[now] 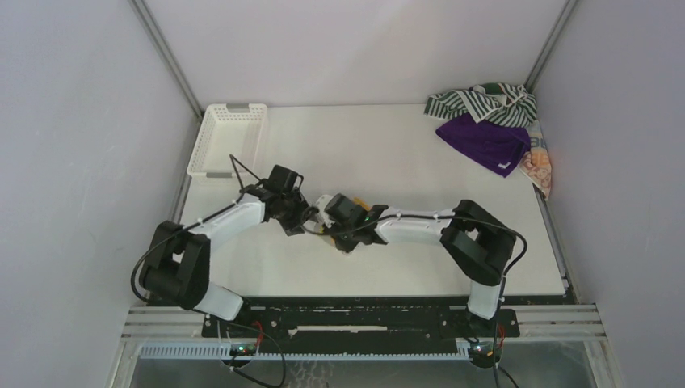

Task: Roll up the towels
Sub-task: Roll the towel at the center of the board.

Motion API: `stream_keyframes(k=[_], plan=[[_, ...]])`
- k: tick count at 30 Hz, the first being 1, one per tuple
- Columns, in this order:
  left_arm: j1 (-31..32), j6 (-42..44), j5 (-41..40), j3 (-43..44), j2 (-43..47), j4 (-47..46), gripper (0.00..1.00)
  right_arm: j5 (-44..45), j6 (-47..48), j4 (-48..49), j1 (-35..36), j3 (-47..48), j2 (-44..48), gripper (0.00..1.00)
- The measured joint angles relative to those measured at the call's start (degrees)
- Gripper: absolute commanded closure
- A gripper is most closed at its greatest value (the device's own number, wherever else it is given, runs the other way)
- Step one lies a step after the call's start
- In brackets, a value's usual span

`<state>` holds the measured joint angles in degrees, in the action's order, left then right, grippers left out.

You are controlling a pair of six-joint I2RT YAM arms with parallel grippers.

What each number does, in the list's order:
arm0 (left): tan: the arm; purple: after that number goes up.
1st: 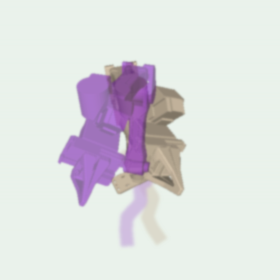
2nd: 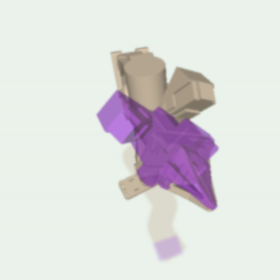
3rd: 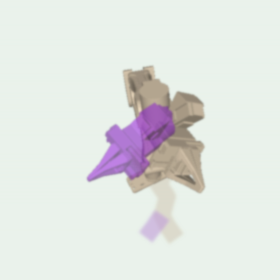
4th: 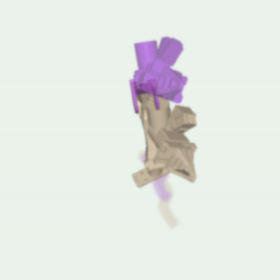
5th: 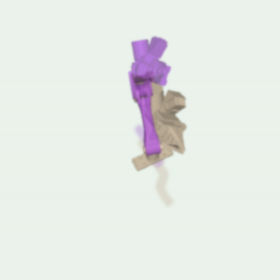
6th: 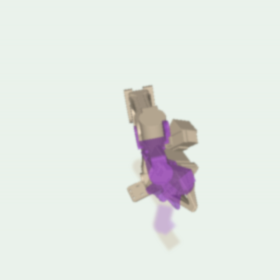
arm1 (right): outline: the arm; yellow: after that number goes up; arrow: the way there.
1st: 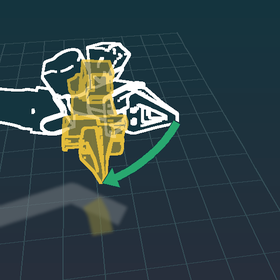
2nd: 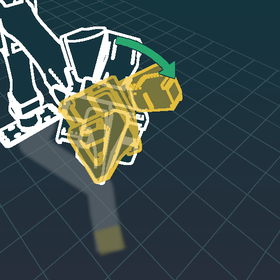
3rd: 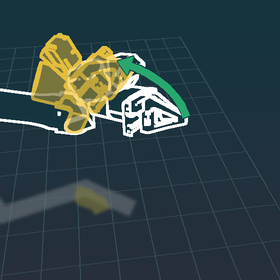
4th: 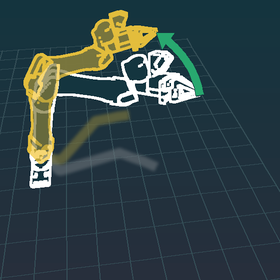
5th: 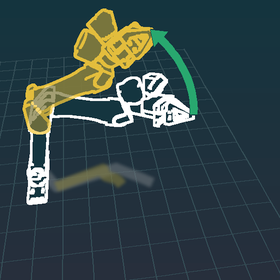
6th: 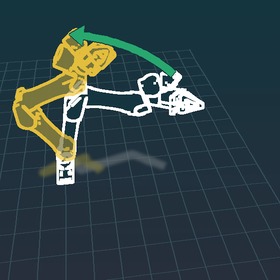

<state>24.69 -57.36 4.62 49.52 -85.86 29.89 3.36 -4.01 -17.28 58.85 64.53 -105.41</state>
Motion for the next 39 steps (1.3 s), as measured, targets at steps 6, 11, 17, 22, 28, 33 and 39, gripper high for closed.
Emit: stream_keyframes(k=[6, 11, 17, 22, 28, 33, 39], plan=[[-0.5, -1.2, -1.4, -0.1, 6.5, -1.4, 0.38, -22.7, -7.1, 6.6, -12.3, -5.0, 1.1, 0.97], [-0.2, -2.0, -1.2, -1.5, 7.5, -4.3, 0.37, -38.2, -14.3, 14.6, -19.6, -10.4, 0.0, 0.96], [3.8, -2.5, -0.2, -1.9, 6.1, -7.4, 0.36, -50.7, -22.7, 24.8, -24.4, -14.1, -4.0, 0.95], [6.6, -3.5, 1.0, -1.9, 2.5, -10.7, 0.36, -55.4, -26.6, 28.5, -25.2, -14.9, -6.2, 0.95], [6.9, -5.0, 1.4, -2.0, -0.6, -12.3, 0.38, -57.5, -28.8, 30.1, -25.3, -15.3, -7.3, 0.94], [7.4, -6.2, 1.3, -4.4, -0.7, -13.0, 0.4, -58.1, -29.7, 30.8, -25.5, -15.4, -7.6, 0.94], [7.6, -7.7, 0.6, -7.1, -0.3, -13.2, 0.42, -59.1, -30.6, 31.3, -25.5, -15.4, -8.2, 0.94]])
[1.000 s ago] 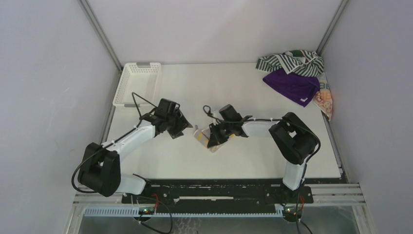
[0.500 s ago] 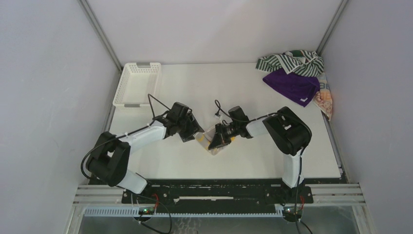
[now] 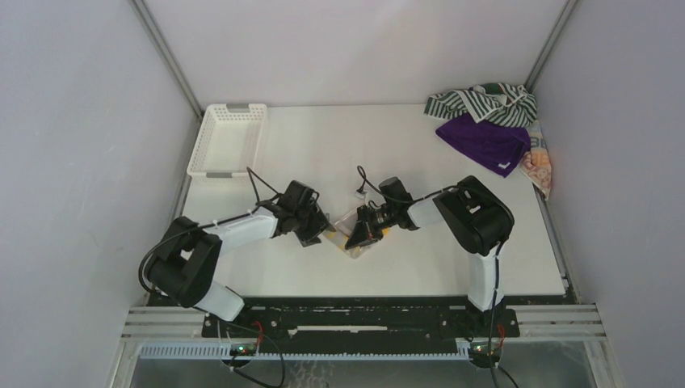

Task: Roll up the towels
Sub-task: Roll the towel at the center of the board.

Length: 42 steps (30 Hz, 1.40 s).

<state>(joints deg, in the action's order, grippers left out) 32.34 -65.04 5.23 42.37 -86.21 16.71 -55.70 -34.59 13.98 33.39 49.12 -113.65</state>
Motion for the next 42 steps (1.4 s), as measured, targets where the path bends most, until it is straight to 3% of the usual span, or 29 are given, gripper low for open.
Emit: stream_keyframes(k=[5, 11, 16, 22, 29, 37, 42], plan=[[1.0, 0.0, -0.6, 0.2, -0.5, -0.6, 0.47, -0.7, -0.7, 0.4, 0.0, 0.0, -0.5, 0.93], [2.4, 0.2, -1.0, 2.2, -3.4, -1.1, 0.67, -0.7, -0.3, -1.4, 0.0, 0.8, -0.5, 0.91], [2.7, 0.4, -1.3, 3.0, -4.2, -0.8, 0.8, 0.2, 1.4, -6.4, 0.3, 2.9, 0.0, 0.76], [3.0, 0.9, -2.1, 3.5, -4.2, 0.2, 0.82, 5.2, 5.5, -16.4, 0.7, 6.1, 5.3, 0.67], [3.1, 1.2, -2.1, 3.5, -4.2, 0.4, 0.81, 11.9, 9.2, -23.3, 0.7, 8.4, 13.0, 0.66], [3.2, 2.5, -2.4, 3.9, -4.0, 1.5, 0.82, 20.2, 11.4, -28.0, 0.4, 9.5, 7.5, 0.66], [3.3, 4.7, -3.3, 3.9, -2.9, 3.0, 0.82, 20.3, 12.2, -31.5, 0.0, 16.4, 2.3, 0.66]])
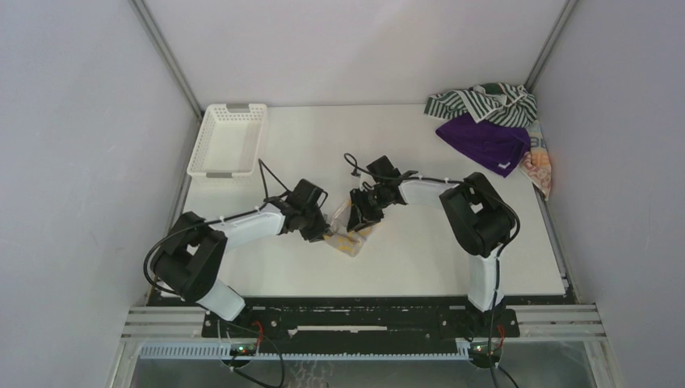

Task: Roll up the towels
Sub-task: Roll the towel at the center of the board.

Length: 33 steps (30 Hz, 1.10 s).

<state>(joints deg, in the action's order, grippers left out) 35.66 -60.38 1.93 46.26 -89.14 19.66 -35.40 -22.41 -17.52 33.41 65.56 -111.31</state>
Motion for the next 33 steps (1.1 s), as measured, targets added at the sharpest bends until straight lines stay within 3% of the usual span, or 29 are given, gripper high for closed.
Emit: stream_keyframes(k=[6, 11, 18, 25, 33], plan=[[0.0, 2.6, -1.0, 0.0, 0.8, 1.4, 0.82, 0.2, 2.1, -3.7, 0.0, 8.1, -5.0, 0.66], [0.0, 3.2, -1.8, 1.3, 0.3, 3.3, 0.82, 1.3, 4.7, -5.0, 0.4, 9.0, -4.8, 0.61], [0.0, 3.2, -1.9, 5.1, -2.6, 7.6, 0.82, 12.9, 10.5, -7.3, 5.0, 5.3, 6.3, 0.54], [0.0, 4.1, -1.8, 7.9, -4.5, 10.6, 0.81, 27.0, 15.2, -2.8, 17.6, -2.7, 20.3, 0.48], [0.0, 4.5, -1.7, 8.9, -5.6, 11.6, 0.81, 41.6, 20.5, 4.7, 31.7, -12.4, 20.6, 0.46]])
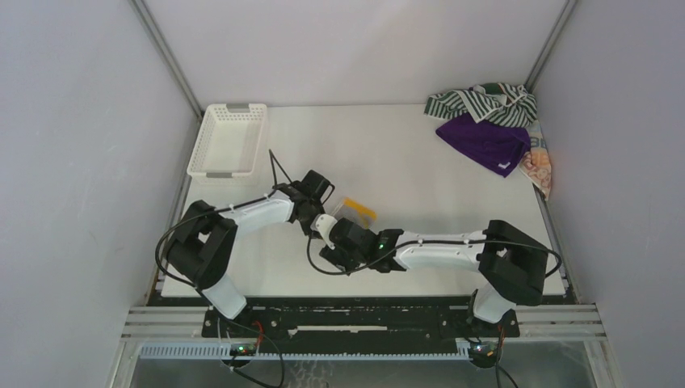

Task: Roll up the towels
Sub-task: Roll the towel at the center of the board.

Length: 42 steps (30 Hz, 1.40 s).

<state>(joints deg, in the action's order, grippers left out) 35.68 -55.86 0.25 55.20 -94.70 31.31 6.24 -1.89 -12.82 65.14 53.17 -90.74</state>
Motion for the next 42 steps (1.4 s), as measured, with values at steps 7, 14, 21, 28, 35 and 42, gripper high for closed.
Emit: stream_keyframes(k=[7, 14, 21, 28, 35, 42], plan=[[0.0, 0.1, 0.0, 0.5, -0.4, 0.6, 0.81, 12.8, 3.3, 4.0, 4.5, 0.0, -4.3, 0.46], [0.0, 0.5, 0.1, 0.9, -0.7, 0.9, 0.81, 21.1, 6.1, 4.4, 7.0, 2.6, -7.8, 0.45], [0.0, 0.6, 0.2, 1.1, -0.9, 1.1, 0.8, 23.4, 7.1, 3.3, 8.0, 4.5, -12.2, 0.49], [0.0, 1.0, 0.2, 1.5, -1.2, 1.4, 0.79, 26.1, 6.8, -0.4, 8.9, 8.4, -16.4, 0.62], [-0.3, 1.0, 0.6, 1.6, -1.3, 1.5, 0.75, 26.8, 4.1, -2.3, 7.4, 9.3, -17.6, 0.92], [-2.3, 0.9, 3.0, 1.6, -1.3, 1.4, 0.58, 16.0, 1.4, 0.1, 2.2, 5.8, -13.1, 0.94]])
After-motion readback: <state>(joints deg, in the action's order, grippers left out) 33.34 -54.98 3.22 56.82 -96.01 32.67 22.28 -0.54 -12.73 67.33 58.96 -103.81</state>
